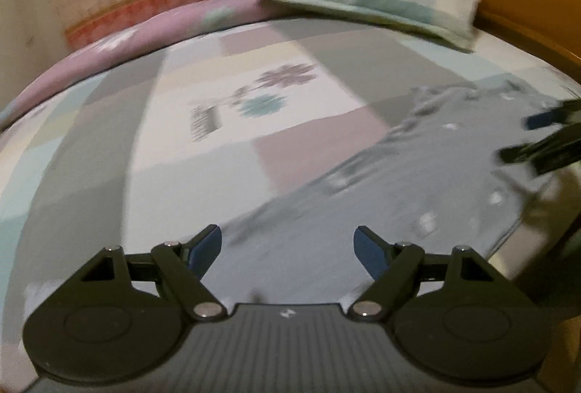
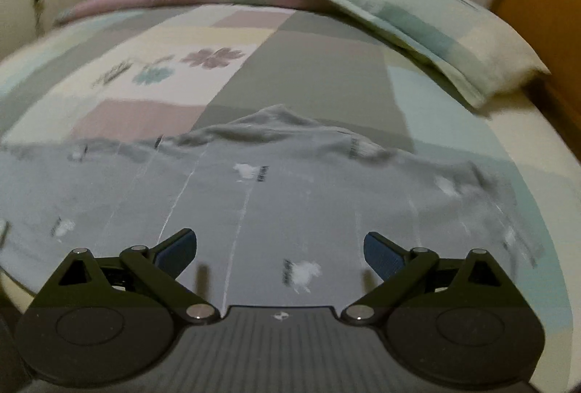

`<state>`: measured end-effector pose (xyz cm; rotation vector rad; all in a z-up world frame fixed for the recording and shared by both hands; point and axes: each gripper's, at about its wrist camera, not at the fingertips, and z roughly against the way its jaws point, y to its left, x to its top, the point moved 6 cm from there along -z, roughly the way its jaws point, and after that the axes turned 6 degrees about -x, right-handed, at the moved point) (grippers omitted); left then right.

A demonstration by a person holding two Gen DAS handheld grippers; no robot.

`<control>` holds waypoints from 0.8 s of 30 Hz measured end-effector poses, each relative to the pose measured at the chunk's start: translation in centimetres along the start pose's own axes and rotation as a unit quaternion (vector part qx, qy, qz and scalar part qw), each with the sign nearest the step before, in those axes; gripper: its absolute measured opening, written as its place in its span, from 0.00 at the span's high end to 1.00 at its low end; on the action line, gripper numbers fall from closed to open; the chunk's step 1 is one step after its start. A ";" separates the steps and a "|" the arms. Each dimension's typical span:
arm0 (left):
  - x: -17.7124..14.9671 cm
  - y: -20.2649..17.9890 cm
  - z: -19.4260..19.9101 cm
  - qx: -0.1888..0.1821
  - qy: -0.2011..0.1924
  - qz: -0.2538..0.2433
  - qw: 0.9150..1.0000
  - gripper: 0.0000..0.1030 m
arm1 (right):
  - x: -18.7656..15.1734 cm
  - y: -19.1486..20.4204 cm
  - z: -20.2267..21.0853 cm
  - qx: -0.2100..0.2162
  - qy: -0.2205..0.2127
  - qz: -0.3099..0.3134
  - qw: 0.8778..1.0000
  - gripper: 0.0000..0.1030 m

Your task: Fold clothes

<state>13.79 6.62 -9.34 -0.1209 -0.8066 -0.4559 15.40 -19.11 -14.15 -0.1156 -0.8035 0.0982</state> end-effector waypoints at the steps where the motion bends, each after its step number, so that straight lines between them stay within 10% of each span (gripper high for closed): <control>1: 0.6 -1.1 -0.7 -0.008 -0.001 -0.007 1.000 0.22 | -0.3 0.4 -0.5 0.001 0.008 0.013 1.000 0.03; 12: 0.3 -11.5 -7.6 -0.058 0.015 -0.058 0.997 0.21 | -5.4 -1.7 2.4 0.034 0.037 -0.010 0.999 0.00; 24: 0.6 -10.9 -6.3 -0.085 0.002 -0.030 0.996 0.20 | -4.7 -6.0 -0.4 0.031 0.011 -0.055 0.998 0.00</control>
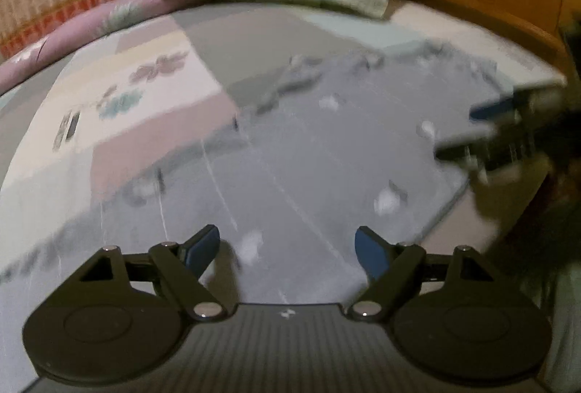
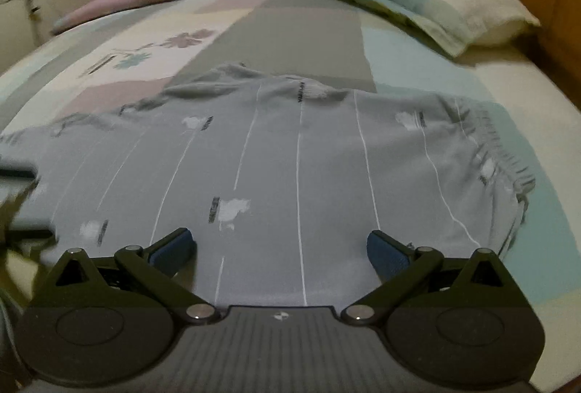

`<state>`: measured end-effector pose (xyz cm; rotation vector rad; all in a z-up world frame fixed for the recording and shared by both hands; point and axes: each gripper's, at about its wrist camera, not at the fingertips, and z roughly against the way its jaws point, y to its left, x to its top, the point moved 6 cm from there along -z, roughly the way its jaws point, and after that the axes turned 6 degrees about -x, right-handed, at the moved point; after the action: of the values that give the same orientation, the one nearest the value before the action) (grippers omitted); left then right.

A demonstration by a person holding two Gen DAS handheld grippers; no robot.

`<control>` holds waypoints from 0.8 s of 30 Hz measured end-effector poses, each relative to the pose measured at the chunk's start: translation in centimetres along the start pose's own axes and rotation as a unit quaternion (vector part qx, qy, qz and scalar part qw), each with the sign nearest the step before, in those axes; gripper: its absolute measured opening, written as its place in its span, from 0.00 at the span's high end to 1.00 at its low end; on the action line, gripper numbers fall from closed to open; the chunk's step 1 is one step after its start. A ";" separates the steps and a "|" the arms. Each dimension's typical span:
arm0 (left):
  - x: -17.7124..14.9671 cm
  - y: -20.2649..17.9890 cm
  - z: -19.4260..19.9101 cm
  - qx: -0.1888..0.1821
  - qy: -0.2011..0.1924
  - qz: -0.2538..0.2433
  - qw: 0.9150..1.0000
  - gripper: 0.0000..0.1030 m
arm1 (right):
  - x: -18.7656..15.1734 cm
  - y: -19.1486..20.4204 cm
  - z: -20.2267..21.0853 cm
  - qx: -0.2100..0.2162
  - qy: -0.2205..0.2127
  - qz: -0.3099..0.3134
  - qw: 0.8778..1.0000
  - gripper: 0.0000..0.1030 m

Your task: Fold clothes

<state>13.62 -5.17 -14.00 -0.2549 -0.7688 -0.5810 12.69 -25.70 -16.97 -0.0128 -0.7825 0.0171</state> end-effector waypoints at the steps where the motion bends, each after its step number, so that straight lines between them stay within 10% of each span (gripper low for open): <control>1: 1.0 0.5 -0.3 0.000 -0.012 0.000 1.000 0.20 | -0.2 0.0 0.1 0.001 -0.006 -0.002 1.000 0.00; 6: 4.2 2.7 -5.2 -0.052 -0.016 0.084 0.995 0.20 | -0.4 0.2 0.2 -0.014 -0.016 -0.013 1.000 0.00; 11: 4.3 5.6 -5.8 -0.009 -0.025 0.126 0.992 0.23 | -0.5 0.0 0.2 -0.014 -0.022 -0.016 1.000 0.00; 20: 10.0 1.1 -9.0 -0.113 -0.034 0.104 0.988 0.19 | -0.6 0.1 0.1 -0.017 -0.032 -0.019 0.999 0.00; 24: 10.8 0.9 -12.1 -0.104 -0.013 0.121 0.987 0.20 | -0.8 0.0 0.2 -0.011 -0.036 -0.015 0.999 0.00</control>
<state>27.32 -13.80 -14.72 -0.5423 -0.6904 -0.4285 11.98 -25.66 -17.35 -0.0223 -0.8557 -0.0199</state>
